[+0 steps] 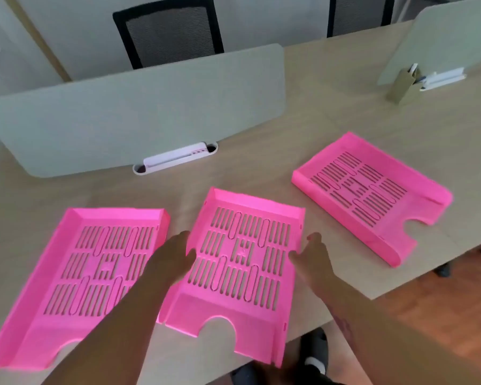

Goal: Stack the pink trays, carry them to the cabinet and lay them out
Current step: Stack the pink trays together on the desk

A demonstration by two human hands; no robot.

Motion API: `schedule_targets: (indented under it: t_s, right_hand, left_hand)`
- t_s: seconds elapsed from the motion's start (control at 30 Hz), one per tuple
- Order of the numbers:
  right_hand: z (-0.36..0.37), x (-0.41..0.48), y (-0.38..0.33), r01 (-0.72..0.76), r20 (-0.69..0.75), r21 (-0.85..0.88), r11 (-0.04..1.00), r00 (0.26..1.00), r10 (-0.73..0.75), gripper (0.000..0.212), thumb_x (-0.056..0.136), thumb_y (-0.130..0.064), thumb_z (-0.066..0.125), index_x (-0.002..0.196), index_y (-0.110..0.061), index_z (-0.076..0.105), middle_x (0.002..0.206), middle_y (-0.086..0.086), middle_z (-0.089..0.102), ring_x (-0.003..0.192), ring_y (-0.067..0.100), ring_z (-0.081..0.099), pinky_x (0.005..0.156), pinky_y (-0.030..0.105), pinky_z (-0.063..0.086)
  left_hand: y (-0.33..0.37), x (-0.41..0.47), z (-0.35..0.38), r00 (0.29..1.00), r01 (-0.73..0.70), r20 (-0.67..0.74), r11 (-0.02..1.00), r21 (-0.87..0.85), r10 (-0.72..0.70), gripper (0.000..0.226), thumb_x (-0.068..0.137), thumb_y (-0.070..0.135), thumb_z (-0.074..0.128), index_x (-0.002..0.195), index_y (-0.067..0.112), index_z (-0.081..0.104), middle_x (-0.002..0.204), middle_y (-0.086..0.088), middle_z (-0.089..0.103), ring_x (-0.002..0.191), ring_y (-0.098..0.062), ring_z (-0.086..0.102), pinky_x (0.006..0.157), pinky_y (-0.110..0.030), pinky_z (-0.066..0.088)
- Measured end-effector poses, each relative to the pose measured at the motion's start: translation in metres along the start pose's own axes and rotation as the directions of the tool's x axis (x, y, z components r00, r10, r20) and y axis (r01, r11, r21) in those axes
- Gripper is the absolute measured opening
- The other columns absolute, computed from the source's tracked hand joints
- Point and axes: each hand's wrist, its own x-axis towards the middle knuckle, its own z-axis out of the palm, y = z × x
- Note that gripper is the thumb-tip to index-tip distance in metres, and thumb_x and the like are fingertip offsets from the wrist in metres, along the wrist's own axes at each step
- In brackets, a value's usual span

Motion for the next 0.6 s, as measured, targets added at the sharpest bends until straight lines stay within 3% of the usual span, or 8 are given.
schedule_targets:
  t_s: [0.1,0.2,0.33,0.43,0.53,0.6]
  right_hand:
    - [0.007,0.001,0.008,-0.064,0.101,0.018,0.998,0.993,0.062,0.021,0.092,-0.001,0.05,0.111,-0.008,0.043,0.1,0.012,0.063,0.078,0.026,0.068,0.066,0.041,0.062]
    - [0.01,0.011,0.006,0.004,0.118,-0.056,0.998,0.993,0.003,0.015,0.092,0.001,0.044,0.102,-0.008,0.051,0.093,0.005,0.06,0.074,0.016,0.062,0.056,0.03,0.054]
    - [-0.001,0.045,-0.017,0.119,0.094,-0.167,0.979,0.99,-0.104,0.009,0.092,-0.003,0.046,0.094,-0.009,0.053,0.092,0.006,0.059,0.072,0.018,0.057,0.053,0.028,0.042]
    - [-0.003,0.079,-0.037,0.201,0.106,-0.245,0.949,0.978,-0.18,0.015,0.093,-0.006,0.044,0.1,-0.007,0.058,0.099,0.009,0.064,0.08,0.024,0.063,0.056,0.029,0.046]
    - [-0.002,0.108,-0.063,0.281,0.128,-0.307,0.909,0.959,-0.253,0.018,0.097,-0.004,0.043,0.102,-0.005,0.06,0.094,0.007,0.065,0.07,0.017,0.061,0.056,0.028,0.052]
    - [-0.001,0.124,-0.077,0.341,0.162,-0.349,0.873,0.939,-0.302,0.019,0.1,-0.003,0.042,0.106,-0.003,0.06,0.082,-0.001,0.059,0.06,0.01,0.055,0.046,0.019,0.045]
  left_hand:
    - [-0.003,0.0,0.004,0.995,0.064,-0.073,0.994,-0.084,-0.07,0.027,0.1,0.023,0.045,0.125,0.012,0.05,0.115,-0.008,0.065,0.088,-0.02,0.067,0.077,-0.034,0.056]
    - [-0.002,0.0,0.005,0.985,0.146,-0.075,0.98,-0.137,-0.158,0.017,0.098,0.022,0.049,0.11,0.012,0.056,0.104,-0.006,0.065,0.083,-0.019,0.064,0.073,-0.03,0.052]
    - [0.001,0.003,0.002,0.973,0.193,-0.076,0.95,-0.244,-0.217,0.012,0.094,0.022,0.054,0.102,0.013,0.056,0.096,-0.001,0.061,0.081,-0.015,0.06,0.07,-0.03,0.05]
    - [0.007,0.008,0.001,0.959,0.223,-0.1,0.924,-0.311,-0.266,0.008,0.095,0.02,0.054,0.1,0.014,0.055,0.09,0.002,0.058,0.073,-0.006,0.055,0.059,-0.021,0.042]
    - [0.013,0.016,0.0,0.929,0.282,-0.108,0.865,-0.415,-0.354,0.009,0.094,0.017,0.056,0.1,0.011,0.056,0.085,0.002,0.057,0.072,-0.01,0.056,0.062,-0.024,0.046]
    - [0.016,0.021,0.002,0.904,0.321,-0.105,0.822,-0.471,-0.414,0.007,0.094,0.015,0.057,0.096,0.008,0.056,0.082,-0.002,0.057,0.068,-0.014,0.056,0.062,-0.027,0.049]
